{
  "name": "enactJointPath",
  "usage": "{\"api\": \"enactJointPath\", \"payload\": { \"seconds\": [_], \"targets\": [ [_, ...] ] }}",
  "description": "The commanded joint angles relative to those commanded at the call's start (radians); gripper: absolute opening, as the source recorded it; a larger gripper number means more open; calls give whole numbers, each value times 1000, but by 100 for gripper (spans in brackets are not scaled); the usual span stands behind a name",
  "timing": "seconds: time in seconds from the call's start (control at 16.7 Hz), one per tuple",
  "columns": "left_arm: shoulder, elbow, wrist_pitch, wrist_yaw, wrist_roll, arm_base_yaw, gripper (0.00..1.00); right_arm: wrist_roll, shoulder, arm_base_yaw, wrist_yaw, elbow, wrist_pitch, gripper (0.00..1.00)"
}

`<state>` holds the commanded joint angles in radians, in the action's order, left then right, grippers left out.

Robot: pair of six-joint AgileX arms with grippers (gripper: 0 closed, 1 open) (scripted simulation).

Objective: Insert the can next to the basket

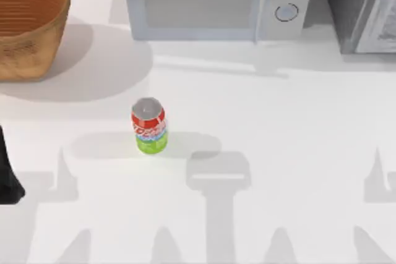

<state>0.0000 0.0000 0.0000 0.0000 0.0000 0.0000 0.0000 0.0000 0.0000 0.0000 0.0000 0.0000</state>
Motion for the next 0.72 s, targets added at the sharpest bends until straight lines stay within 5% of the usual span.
{"api": "enactJointPath", "payload": {
  "seconds": [0.36,0.72],
  "targets": [
    [91,77,-69,2,28,-40,100,0,0,0,0,0,0,100],
    [467,402,-321,2,115,-171,100,0,0,0,0,0,0,100]
  ]
}}
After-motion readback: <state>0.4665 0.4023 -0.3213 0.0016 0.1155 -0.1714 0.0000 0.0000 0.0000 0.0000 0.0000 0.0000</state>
